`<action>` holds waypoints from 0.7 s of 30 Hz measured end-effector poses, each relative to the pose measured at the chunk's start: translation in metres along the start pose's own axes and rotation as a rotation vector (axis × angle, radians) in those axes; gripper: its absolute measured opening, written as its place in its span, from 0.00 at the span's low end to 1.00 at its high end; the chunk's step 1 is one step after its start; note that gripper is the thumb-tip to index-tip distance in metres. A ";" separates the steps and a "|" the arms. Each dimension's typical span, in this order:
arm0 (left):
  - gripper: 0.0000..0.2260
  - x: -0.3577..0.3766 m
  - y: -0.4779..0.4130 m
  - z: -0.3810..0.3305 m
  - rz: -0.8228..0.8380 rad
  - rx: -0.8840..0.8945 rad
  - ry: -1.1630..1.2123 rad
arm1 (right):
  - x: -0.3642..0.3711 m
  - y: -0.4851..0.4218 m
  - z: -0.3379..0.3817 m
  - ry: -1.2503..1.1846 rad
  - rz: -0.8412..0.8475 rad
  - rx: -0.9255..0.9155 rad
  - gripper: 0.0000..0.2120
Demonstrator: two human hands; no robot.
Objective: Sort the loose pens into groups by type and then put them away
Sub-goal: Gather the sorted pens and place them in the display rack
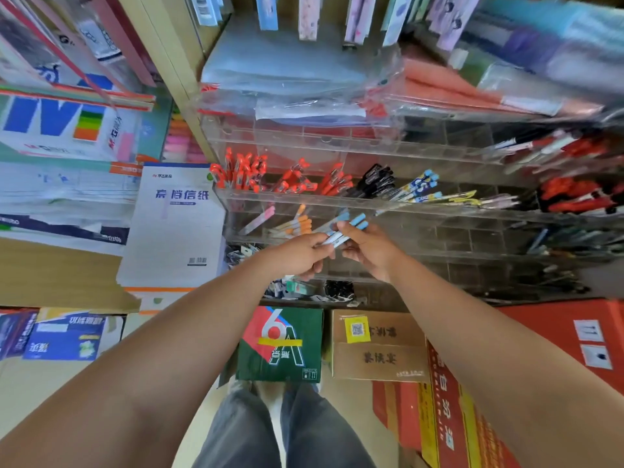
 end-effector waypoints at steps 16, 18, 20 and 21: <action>0.17 -0.037 -0.005 0.022 -0.667 0.120 -0.618 | -0.029 -0.025 -0.009 0.110 -0.442 -0.065 0.03; 0.20 -0.034 -0.009 0.029 -0.625 0.099 -0.623 | -0.020 -0.029 -0.013 0.162 -0.400 -0.078 0.09; 0.26 -0.029 -0.015 0.039 -0.539 0.054 -0.598 | -0.017 -0.029 -0.014 0.188 -0.390 -0.099 0.15; 0.30 -0.025 -0.019 0.044 -0.483 0.037 -0.570 | -0.016 -0.028 -0.014 0.212 -0.381 -0.101 0.16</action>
Point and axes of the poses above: each hand's wrist, its own y-axis away from the middle knuckle, its own x-axis out of the palm, z = x × y, the point moved 7 cm from there along -y, towards the middle knuckle, and after that the axes turned 15 degrees about -x, right-handed, at the moved point
